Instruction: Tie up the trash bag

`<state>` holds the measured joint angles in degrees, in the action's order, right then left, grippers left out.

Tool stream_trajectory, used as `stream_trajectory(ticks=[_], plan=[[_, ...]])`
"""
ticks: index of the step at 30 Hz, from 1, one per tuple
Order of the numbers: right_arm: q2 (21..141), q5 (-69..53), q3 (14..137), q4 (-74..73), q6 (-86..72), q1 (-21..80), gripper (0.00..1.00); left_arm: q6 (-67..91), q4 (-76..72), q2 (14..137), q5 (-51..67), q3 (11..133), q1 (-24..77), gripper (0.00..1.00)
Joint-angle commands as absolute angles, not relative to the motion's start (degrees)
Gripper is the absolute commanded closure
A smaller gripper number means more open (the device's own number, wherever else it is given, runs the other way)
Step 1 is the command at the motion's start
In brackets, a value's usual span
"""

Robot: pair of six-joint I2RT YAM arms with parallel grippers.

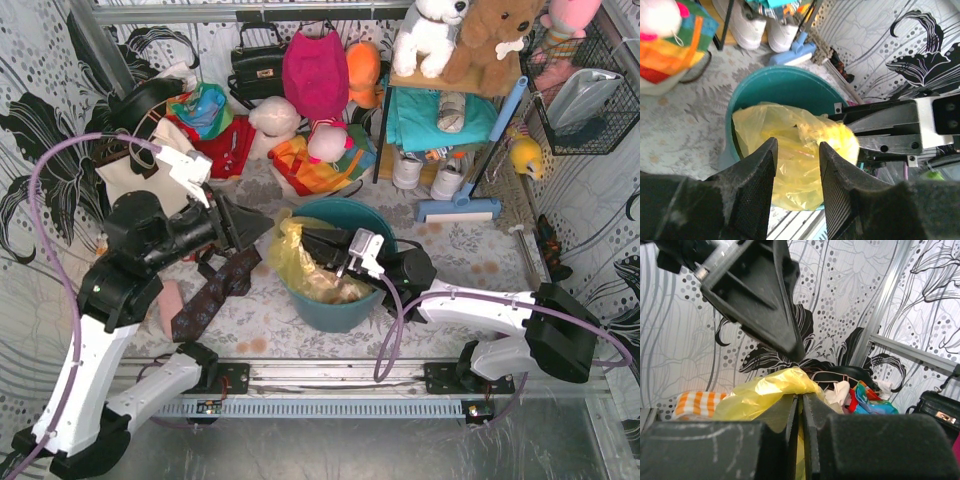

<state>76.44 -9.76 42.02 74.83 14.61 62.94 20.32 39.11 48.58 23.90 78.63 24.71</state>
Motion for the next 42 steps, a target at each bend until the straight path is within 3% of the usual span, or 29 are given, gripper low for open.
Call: stream_trajectory(ticks=[1, 11, 24, 30, 42], plan=[[75.4, -13.5, 41.3, 73.7, 16.1, 62.9, 0.93, 26.8, 31.9, 48.5, 28.6, 72.3, 24.9, 0.53], [75.9, -10.8, 45.6, 57.8, 24.0, 62.9, 0.94, 30.1, 30.6, 45.6, 29.9, 65.6, 24.9, 0.54], [77.7, -9.1, 49.6, 52.4, 28.4, 63.7, 0.95, 26.8, 32.9, 47.6, 26.6, 74.8, 25.0, 0.54], [79.0, -9.9, 50.5, 56.2, 27.9, 64.0, 0.95, 29.5, 29.0, 48.7, 31.8, 71.4, 24.9, 0.55], [81.5, -7.2, 45.6, 77.9, 24.2, 63.9, 0.95, 28.8, 32.0, 44.7, 36.7, 68.4, 24.9, 0.58]])
